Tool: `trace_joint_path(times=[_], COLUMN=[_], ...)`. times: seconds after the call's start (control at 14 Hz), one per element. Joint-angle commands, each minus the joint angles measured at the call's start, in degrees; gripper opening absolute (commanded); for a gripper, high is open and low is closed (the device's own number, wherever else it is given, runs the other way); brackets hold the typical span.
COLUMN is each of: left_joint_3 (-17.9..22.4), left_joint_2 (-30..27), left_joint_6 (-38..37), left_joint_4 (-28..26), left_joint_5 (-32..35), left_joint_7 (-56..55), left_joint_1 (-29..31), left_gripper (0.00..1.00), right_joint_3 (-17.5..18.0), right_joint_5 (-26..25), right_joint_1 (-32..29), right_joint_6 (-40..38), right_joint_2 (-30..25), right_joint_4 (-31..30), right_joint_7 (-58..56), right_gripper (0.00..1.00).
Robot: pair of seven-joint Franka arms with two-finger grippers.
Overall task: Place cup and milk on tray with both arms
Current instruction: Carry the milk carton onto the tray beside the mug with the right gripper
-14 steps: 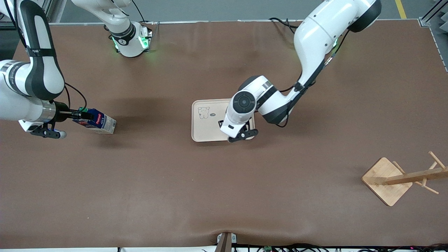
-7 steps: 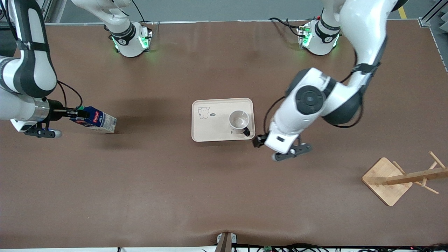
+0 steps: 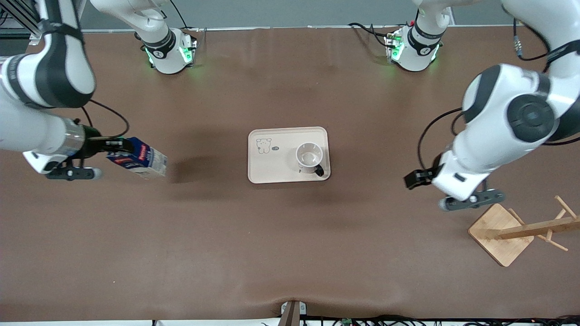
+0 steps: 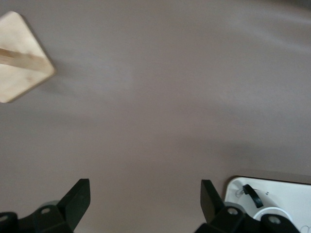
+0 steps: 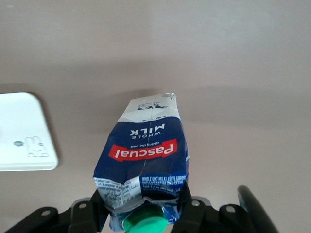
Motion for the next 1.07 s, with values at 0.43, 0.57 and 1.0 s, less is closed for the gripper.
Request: trace_joint_path(times=[0.43,0.57,1.0], left_joint_3=[-0.29,-0.12,-0.47], left_joint_2=[-5.91,-5.91,-7.05], left_joint_6=[-5.22,-7.15,-9.44], left_joint_4=[-0.91,-0.04,0.23], left_joint_5=[0.66,0.66,0.22], left_joint_7=[3.45,3.10,3.19], left_joint_1=[4.05,3.78,3.96], left_gripper=[1.00,1.00,1.00], right_joint_3=[-0.49,-0.58,-0.49], right_joint_5=[11.16,11.25,11.16], right_joint_1=[19.12,22.91,28.46], right_joint_6=[-0.10,-0.10,3.68], right_joint_2=[11.96,16.10,19.98], right_joint_4=[10.54,13.89,14.78], right_joint_7=[13.61,18.28,22.43], right_gripper=[0.00,0.00,0.00])
